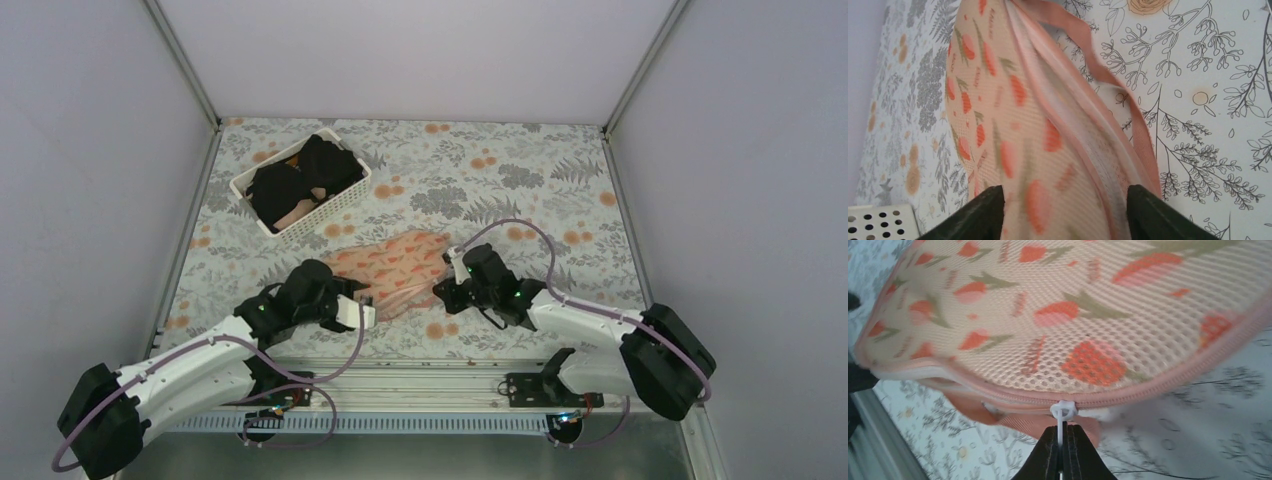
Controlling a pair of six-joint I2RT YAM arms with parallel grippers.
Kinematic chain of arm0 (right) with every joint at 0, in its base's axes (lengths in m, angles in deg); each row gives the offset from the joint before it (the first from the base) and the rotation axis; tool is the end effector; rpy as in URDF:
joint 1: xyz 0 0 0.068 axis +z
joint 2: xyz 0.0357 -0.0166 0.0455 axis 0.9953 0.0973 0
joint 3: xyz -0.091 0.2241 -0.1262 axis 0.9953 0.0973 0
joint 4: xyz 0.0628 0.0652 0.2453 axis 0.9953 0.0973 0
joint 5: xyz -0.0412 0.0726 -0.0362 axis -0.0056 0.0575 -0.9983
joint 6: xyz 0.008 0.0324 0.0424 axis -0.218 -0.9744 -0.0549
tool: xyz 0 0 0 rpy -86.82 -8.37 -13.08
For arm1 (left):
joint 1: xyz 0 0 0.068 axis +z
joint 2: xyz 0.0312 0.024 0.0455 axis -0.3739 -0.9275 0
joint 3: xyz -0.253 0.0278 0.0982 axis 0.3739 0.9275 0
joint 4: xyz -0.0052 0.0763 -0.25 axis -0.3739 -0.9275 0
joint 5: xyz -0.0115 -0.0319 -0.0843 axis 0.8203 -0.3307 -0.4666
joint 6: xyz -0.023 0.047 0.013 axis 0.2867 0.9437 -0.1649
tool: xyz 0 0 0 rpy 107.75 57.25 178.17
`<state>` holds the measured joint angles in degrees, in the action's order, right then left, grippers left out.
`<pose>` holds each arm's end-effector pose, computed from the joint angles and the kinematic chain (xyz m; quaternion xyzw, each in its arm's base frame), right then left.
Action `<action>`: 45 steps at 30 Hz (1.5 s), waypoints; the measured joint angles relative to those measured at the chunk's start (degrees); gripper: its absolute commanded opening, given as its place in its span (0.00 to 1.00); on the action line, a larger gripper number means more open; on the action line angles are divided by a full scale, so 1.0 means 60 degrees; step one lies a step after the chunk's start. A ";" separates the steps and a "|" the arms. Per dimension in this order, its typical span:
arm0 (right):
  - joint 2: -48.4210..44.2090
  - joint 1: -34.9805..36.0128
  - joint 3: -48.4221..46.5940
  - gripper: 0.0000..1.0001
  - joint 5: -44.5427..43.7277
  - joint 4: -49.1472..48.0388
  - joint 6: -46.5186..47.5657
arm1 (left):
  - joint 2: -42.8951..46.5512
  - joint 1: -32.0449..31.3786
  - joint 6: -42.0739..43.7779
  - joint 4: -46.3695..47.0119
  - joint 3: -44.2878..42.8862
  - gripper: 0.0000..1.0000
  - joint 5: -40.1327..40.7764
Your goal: Unzip the laundry bag and remove the bra
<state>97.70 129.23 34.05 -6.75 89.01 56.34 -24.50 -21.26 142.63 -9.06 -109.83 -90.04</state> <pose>0.1556 0.1647 0.1649 -0.2018 0.8945 0.2955 0.2679 0.1162 -0.1183 0.1786 0.7159 0.5597 -0.0401 0.4155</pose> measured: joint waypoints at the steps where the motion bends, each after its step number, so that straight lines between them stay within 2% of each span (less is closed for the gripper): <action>1: 0.0076 0.0113 -0.0004 0.04 0.0036 -0.0025 -0.0004 | 0.0011 0.0000 0.0007 -0.0015 -0.0004 0.76 -0.0026; 3: 0.0237 0.0444 -0.0055 0.04 0.0102 -0.0135 -0.0011 | 0.0029 0.0011 0.0029 -0.0200 -0.0095 0.80 -0.0157; 5: 0.0415 0.0761 -0.0189 0.04 0.0208 -0.0277 -0.0047 | 0.0033 0.0015 -0.0051 -0.0455 -0.0350 0.81 -0.0459; 9: 0.0943 0.1366 -0.0667 0.04 0.0357 -0.0630 -0.0157 | 0.0069 0.0015 -0.0463 -0.0495 -0.0958 0.80 -0.1195; 14: 0.1581 0.2004 -0.1486 0.04 0.0514 -0.0852 -0.0182 | 0.0011 -0.0062 -0.1013 -0.0222 -0.0987 0.76 -0.1552; 23: 0.1803 0.2346 -0.1818 0.04 0.0685 -0.1078 -0.0142 | -0.0106 -0.0095 -0.1169 0.0798 -0.0178 0.45 -0.0521; 28: 0.1807 0.2350 -0.1818 0.04 0.0696 -0.1078 -0.0131 | -0.0106 -0.0095 -0.1144 0.1111 -0.0106 0.42 -0.0317; 32: 0.1803 0.2350 -0.1818 0.04 0.0725 -0.1078 -0.0106 | -0.0106 -0.0095 -0.1100 0.1220 0.0000 0.33 -0.0244; 35: 0.1803 0.2350 -0.1818 0.04 0.0736 -0.1078 -0.0084 | -0.0142 -0.0095 -0.0984 0.1319 0.0066 0.31 -0.0200; 37: 0.1785 0.2350 -0.1818 0.04 0.0754 -0.1078 -0.0044 | -0.0171 -0.0095 -0.0922 0.1406 0.0091 0.25 -0.0189; 40: 0.1727 0.2350 -0.1814 0.04 0.0790 -0.1082 0.0004 | -0.0178 -0.0095 -0.0900 0.1515 0.0127 0.06 -0.0149; 41: 0.1672 0.2350 -0.1810 0.04 0.0801 -0.1082 0.0018 | -0.0178 -0.0095 -0.0838 0.1559 0.0131 0.03 -0.0127; 45: 0.1443 0.2342 -0.1705 0.04 0.0761 -0.1115 0.0029 | -0.0175 -0.0109 -0.0794 0.1650 0.0131 0.02 -0.0098</action>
<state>106.36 143.29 23.82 -2.18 82.32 56.51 -25.55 -21.92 137.87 0.84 -109.04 -90.63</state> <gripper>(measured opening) 0.040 0.052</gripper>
